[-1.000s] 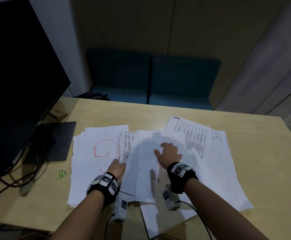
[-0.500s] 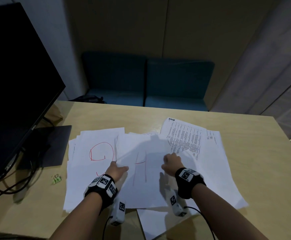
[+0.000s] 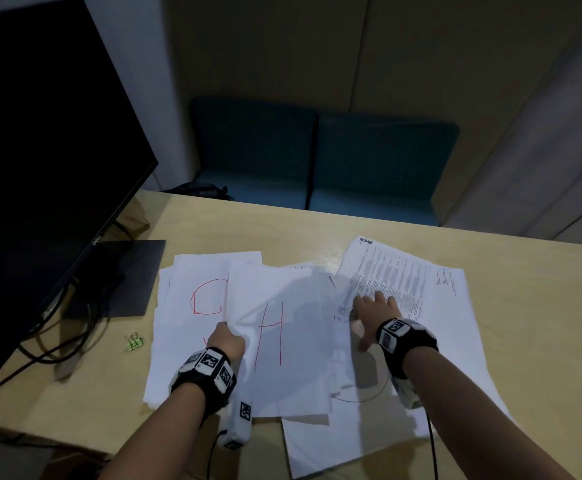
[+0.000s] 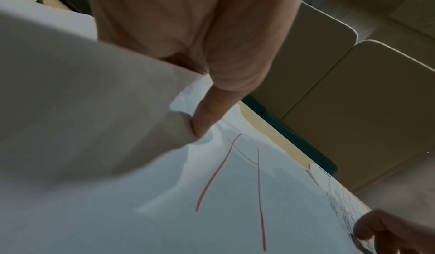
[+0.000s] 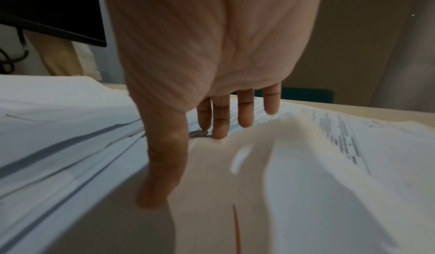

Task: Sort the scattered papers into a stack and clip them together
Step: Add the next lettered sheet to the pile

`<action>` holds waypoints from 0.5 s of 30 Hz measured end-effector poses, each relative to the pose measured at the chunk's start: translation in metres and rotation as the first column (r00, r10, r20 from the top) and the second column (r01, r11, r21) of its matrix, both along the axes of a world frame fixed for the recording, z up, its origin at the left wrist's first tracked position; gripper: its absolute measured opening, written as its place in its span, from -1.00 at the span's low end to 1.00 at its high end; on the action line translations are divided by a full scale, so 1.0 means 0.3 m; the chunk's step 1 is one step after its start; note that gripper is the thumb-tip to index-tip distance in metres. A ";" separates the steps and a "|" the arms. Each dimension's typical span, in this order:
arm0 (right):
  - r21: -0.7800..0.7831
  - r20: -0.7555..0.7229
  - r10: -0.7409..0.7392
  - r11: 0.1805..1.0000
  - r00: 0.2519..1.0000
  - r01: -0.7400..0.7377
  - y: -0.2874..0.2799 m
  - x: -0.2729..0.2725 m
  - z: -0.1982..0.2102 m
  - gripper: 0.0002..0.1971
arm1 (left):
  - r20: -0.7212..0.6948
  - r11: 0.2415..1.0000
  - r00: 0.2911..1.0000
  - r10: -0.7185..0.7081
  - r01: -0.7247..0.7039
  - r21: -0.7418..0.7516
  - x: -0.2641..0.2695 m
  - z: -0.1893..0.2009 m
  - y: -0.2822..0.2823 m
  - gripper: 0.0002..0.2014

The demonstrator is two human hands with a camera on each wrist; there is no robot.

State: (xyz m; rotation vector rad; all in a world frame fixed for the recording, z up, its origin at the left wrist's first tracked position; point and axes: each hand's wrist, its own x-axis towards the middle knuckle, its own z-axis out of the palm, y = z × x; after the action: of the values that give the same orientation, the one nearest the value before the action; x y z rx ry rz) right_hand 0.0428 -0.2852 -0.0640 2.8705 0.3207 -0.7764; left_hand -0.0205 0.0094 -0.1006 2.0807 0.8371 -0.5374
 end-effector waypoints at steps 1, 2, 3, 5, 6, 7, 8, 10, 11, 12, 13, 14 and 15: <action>-0.002 -0.016 -0.004 1.000 1.000 0.004 0.003 0.004 0.001 -0.13 | 0.001 1.000 1.000 0.000 0.000 -0.002 -0.001 -0.001 0.003 -0.58; -0.006 -0.037 -0.004 1.000 0.999 0.004 0.006 0.006 0.002 -0.19 | 0.003 1.000 1.000 0.002 -0.002 -0.002 -0.001 -0.005 0.005 -0.58; -0.007 -0.052 0.006 1.000 0.999 -0.006 0.010 0.006 0.003 -0.26 | 0.004 1.000 1.000 0.002 -0.002 0.000 -0.003 -0.007 0.008 -0.57; 0.007 -0.053 0.006 1.000 0.999 -0.006 0.014 -0.002 0.008 -0.39 | 0.001 1.000 1.000 -0.003 0.003 -0.004 -0.006 -0.007 0.007 -0.57; 0.019 -0.057 -0.016 1.000 0.998 0.017 0.013 -0.007 0.010 -0.42 | 0.001 1.000 1.000 -0.005 0.005 -0.008 -0.007 -0.007 0.005 -0.58; 0.040 -0.062 -0.043 0.998 0.997 0.045 0.011 -0.013 0.008 -0.42 | 0.003 1.000 1.000 -0.007 0.007 -0.013 -0.008 -0.005 0.003 -0.58; 0.074 -0.067 -0.077 0.994 0.995 0.082 0.006 -0.016 0.005 -0.40 | -0.003 1.000 1.000 -0.009 0.009 -0.016 -0.010 0.002 0.000 -0.58; 0.144 -0.093 -0.137 0.978 0.986 0.150 0.001 -0.021 0.010 -0.41 | -0.002 1.000 1.000 -0.011 0.011 -0.011 -0.011 0.010 -0.003 -0.58; 0.163 -0.114 -0.138 0.974 0.984 0.156 0.000 -0.022 0.015 -0.46 | -0.001 1.000 1.000 -0.012 0.012 -0.006 -0.012 0.009 -0.002 -0.58; 0.157 -0.131 -0.120 0.977 0.984 0.141 0.000 -0.020 0.022 -0.55 | -0.007 1.000 1.000 -0.011 0.011 -0.004 -0.014 0.017 -0.004 -0.58; 0.125 -0.131 -0.085 0.987 0.988 0.102 0.003 -0.018 0.035 -0.64 | -0.011 1.000 1.000 -0.016 0.016 0.002 -0.014 0.021 -0.006 -0.57; 0.073 -0.111 -0.049 0.996 0.993 0.057 0.008 -0.015 0.053 -0.71 | -0.018 1.000 1.000 -0.022 0.022 0.006 -0.016 0.029 -0.008 -0.56; 0.016 -0.076 -0.026 0.999 0.997 0.028 0.014 -0.011 0.080 -0.74 | -0.021 1.000 0.999 -0.028 0.028 0.006 -0.015 0.028 -0.007 -0.56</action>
State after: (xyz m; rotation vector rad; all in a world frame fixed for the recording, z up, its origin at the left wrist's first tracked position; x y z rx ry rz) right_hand 0.0395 -0.2809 -0.0401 2.8715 0.2995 -0.8936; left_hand -0.0249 0.0072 -0.0923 2.0986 0.8240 -0.5732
